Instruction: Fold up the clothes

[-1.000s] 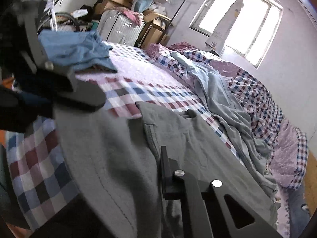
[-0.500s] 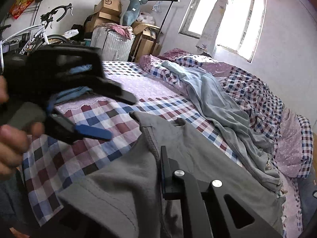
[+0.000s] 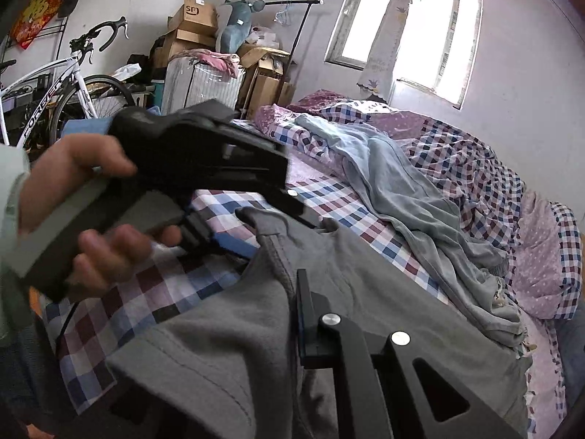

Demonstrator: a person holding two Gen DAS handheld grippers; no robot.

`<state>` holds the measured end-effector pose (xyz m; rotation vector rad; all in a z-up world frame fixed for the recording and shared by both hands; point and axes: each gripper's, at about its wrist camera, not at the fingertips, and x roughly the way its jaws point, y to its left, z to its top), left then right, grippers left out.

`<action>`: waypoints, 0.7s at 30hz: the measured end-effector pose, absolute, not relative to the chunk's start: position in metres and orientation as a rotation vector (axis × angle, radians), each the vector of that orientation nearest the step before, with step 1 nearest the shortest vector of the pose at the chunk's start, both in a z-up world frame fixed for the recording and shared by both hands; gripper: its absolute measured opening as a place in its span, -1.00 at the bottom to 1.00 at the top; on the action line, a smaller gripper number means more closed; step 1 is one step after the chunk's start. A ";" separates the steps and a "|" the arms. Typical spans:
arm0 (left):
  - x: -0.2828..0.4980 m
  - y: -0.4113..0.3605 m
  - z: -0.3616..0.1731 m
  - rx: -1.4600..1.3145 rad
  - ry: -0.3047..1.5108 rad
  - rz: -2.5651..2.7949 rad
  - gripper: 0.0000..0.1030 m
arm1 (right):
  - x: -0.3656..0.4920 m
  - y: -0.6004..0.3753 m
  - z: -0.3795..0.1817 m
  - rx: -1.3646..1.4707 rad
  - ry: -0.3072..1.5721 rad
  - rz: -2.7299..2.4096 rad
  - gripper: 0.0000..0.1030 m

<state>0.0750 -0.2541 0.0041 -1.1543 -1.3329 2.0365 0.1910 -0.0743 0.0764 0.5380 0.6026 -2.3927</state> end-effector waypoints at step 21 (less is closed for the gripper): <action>-0.038 -0.235 -0.007 -1.299 -1.138 2.002 -0.35 | 0.208 -0.043 0.101 0.517 0.513 -2.382 -0.93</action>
